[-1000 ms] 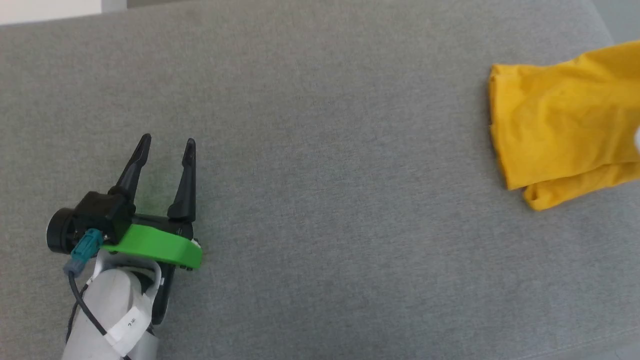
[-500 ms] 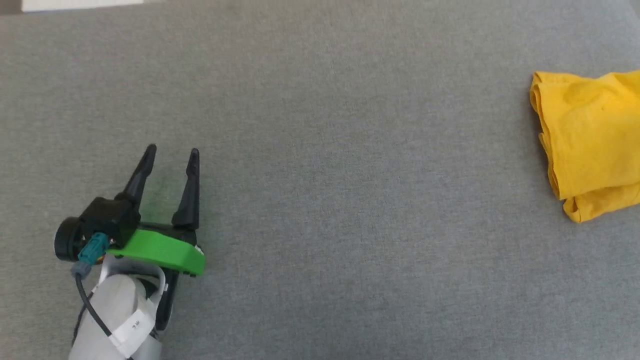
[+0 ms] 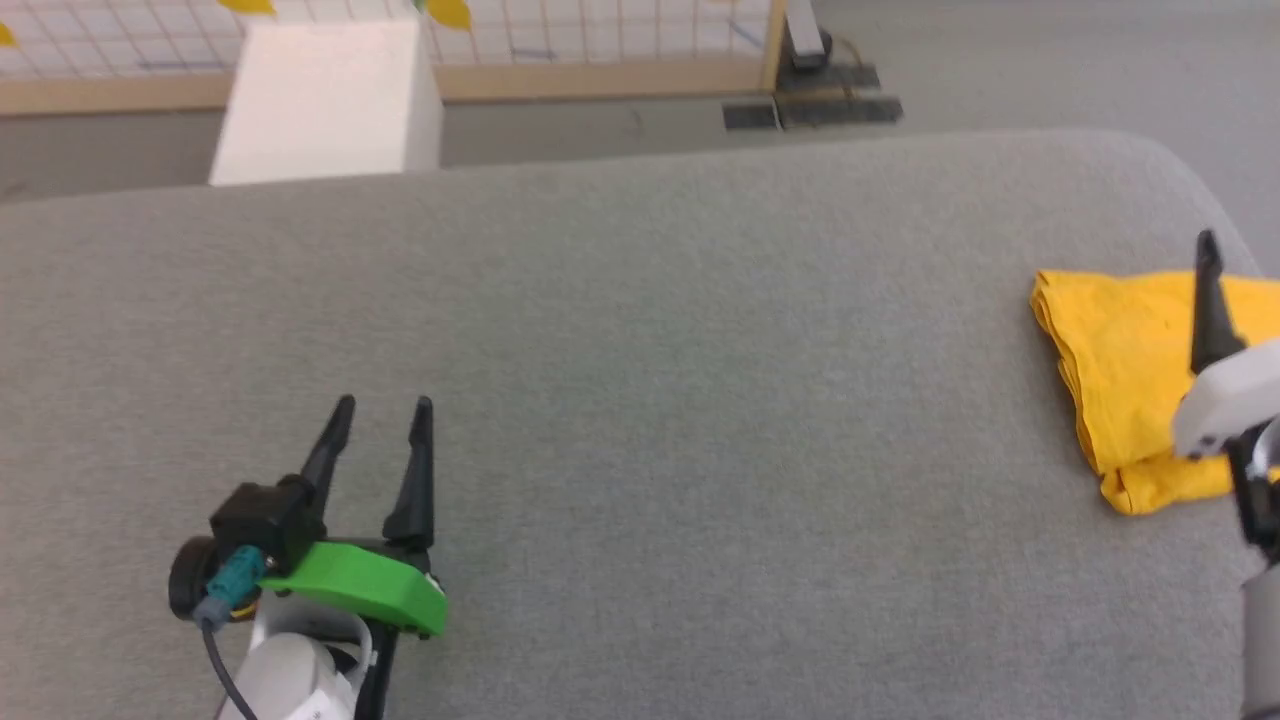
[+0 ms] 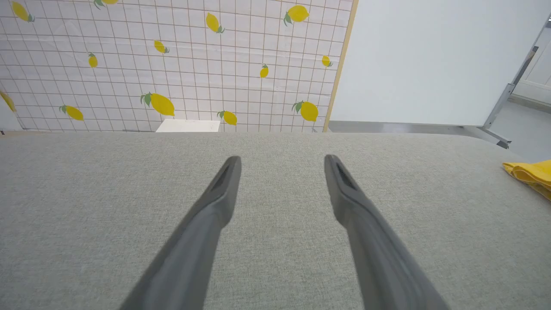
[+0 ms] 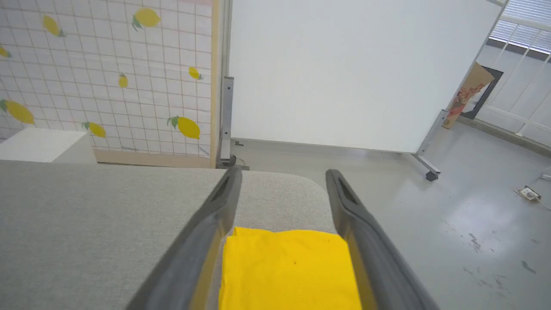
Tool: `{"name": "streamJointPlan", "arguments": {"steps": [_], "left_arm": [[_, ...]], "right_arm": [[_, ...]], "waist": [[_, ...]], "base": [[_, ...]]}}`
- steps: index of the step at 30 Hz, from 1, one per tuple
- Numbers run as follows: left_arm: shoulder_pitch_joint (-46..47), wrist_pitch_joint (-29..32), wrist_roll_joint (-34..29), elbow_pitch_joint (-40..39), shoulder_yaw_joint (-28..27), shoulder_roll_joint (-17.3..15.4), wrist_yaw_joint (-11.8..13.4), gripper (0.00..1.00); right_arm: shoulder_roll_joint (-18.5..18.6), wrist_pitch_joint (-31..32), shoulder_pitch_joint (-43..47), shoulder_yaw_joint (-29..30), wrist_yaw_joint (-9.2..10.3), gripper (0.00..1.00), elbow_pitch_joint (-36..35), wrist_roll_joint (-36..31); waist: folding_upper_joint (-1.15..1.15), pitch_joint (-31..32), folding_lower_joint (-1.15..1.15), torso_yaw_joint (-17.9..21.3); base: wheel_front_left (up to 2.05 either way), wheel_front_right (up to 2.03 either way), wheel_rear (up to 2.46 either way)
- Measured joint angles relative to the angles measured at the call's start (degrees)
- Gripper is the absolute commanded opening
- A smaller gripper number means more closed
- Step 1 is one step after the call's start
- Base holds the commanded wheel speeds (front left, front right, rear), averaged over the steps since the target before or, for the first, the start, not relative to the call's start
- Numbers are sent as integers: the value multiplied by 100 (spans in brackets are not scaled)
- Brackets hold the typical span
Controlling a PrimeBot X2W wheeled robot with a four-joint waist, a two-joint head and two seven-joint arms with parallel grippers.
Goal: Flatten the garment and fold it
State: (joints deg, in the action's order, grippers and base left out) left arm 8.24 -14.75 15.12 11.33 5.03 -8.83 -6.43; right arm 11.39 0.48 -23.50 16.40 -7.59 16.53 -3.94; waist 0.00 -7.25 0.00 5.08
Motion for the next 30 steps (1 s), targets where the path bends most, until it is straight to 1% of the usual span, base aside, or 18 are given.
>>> {"name": "streamJointPlan", "arguments": {"steps": [4,7,11,14,19,22,30], "left_arm": [[-108,-1,43,33,11,135,0,100],[-192,-3,76,83,21,172,-1,100],[-282,-3,94,124,70,197,-4,100],[-341,-3,93,126,98,243,-4,100],[-465,-3,91,134,135,321,-3,100],[-536,-3,79,138,144,345,-3,100],[-723,-3,34,168,194,388,-3,100]], "right_arm": [[-331,-254,588,-241,0,100,-625,422],[-615,-379,1027,-454,0,100,-1051,624],[-792,-615,1555,-635,0,100,-1429,773],[-831,-727,1935,-731,0,100,-1602,786],[-836,-896,2483,-1006,0,100,-1537,1115],[-845,-959,2690,-1132,0,100,-1422,1160],[-845,-1017,2949,-1113,0,100,-1333,1212]], "waist": [[0,268,0,-192],[0,429,0,-353],[0,614,0,-561],[0,749,0,-681],[0,948,0,-812],[0,1042,0,-848],[0,1148,0,-875]], "base": [[0,0,0],[0,0,0],[0,0,0],[0,0,0],[0,0,0],[0,0,0],[0,0,0]]}}
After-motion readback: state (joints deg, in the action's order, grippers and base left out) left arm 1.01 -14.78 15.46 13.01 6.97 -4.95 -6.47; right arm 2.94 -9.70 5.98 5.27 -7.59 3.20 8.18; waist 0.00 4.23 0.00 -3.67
